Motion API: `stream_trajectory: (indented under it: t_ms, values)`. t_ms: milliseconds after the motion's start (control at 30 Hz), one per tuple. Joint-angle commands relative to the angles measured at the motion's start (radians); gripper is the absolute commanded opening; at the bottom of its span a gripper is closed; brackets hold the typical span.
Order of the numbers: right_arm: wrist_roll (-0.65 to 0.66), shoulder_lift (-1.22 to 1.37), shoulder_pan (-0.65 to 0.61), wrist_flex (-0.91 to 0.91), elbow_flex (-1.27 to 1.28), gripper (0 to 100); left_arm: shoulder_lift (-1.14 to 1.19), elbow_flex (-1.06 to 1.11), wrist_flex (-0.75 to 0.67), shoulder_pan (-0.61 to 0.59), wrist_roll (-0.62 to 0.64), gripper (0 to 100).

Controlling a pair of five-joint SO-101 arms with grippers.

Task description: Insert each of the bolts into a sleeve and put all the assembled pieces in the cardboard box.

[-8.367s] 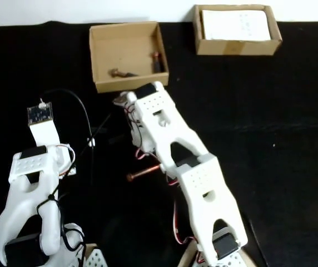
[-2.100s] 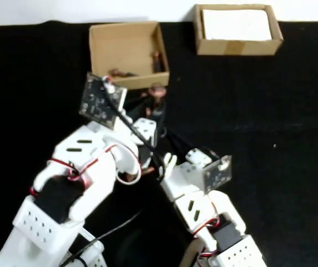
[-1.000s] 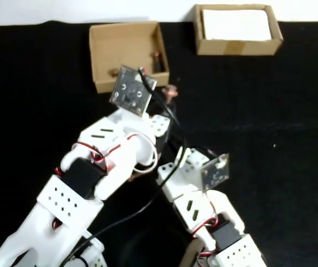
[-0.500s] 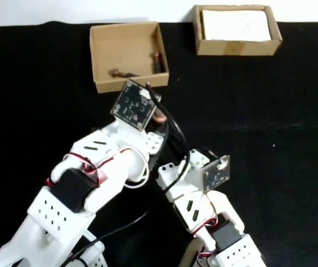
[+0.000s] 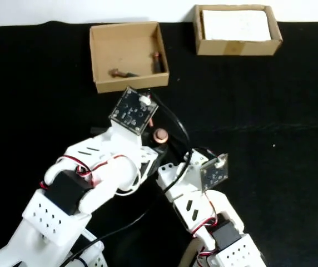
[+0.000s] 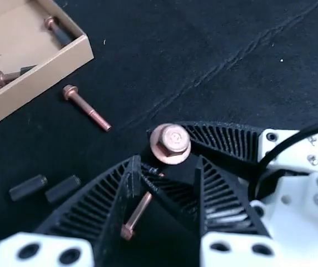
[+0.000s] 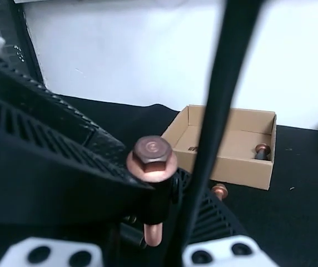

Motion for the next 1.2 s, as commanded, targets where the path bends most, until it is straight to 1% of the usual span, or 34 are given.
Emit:
stream_trajectory:
  t_ms: [0,100,167,233,300,333,367,467,600,633,700,767,833,900,1067,1100,1167]
  values:
    - [-0.003,-0.001,0.002,-0.001,0.131,0.6,-0.018,-0.079,0.107,-0.045,-0.009,17]
    - [0.000,-0.005,0.042,-0.007,0.110,0.6,-0.056,-0.275,0.265,-0.136,-0.017,16]
    - [0.000,-0.005,0.097,-0.010,0.047,0.6,-0.117,-0.398,0.362,-0.176,-0.089,14]
    - [0.000,0.002,0.137,-0.036,-0.035,0.6,-0.188,-0.441,0.423,-0.199,-0.198,7]
    - [0.002,0.015,0.148,-0.047,-0.101,0.6,-0.260,-0.404,0.454,-0.223,-0.311,0]
    - [0.002,0.038,0.148,-0.045,-0.130,0.6,-0.297,-0.363,0.456,-0.251,-0.350,1]
    - [0.002,0.074,0.148,-0.050,-0.156,0.6,-0.334,-0.315,0.451,-0.288,-0.368,2]
    - [0.002,0.240,0.148,-0.070,-0.239,0.6,-0.423,-0.131,0.437,-0.435,-0.371,1]
    - [0.002,0.542,0.150,-0.208,-0.384,0.6,-0.526,0.240,0.313,-0.634,-0.374,1]
    - [0.002,0.628,0.150,-0.228,-0.438,0.6,-0.549,0.321,0.258,-0.680,-0.374,1]
    - [0.002,0.803,0.150,-0.245,-0.561,0.6,-0.605,0.470,0.100,-0.769,-0.411,1]
    - [0.002,0.978,0.151,-0.249,-0.704,0.6,-0.650,0.625,-0.049,-0.823,-0.453,1]
    - [0.002,1.145,0.154,-0.246,-0.857,0.6,-0.697,0.796,-0.187,-0.839,-0.459,1]
    - [0.002,1.313,0.168,-0.242,-1.020,0.6,-0.737,0.923,-0.270,-0.835,-0.459,1]
    - [0.002,1.727,0.211,-0.240,-1.425,0.6,-0.799,1.086,-0.341,-0.817,-0.456,1]
    - [0.002,1.805,0.216,-0.239,-1.503,0.6,-0.797,1.084,-0.338,-0.817,-0.448,1]
    - [0.003,1.959,0.217,-0.209,-1.664,0.7,-0.789,1.082,-0.330,-0.817,-0.393,1]
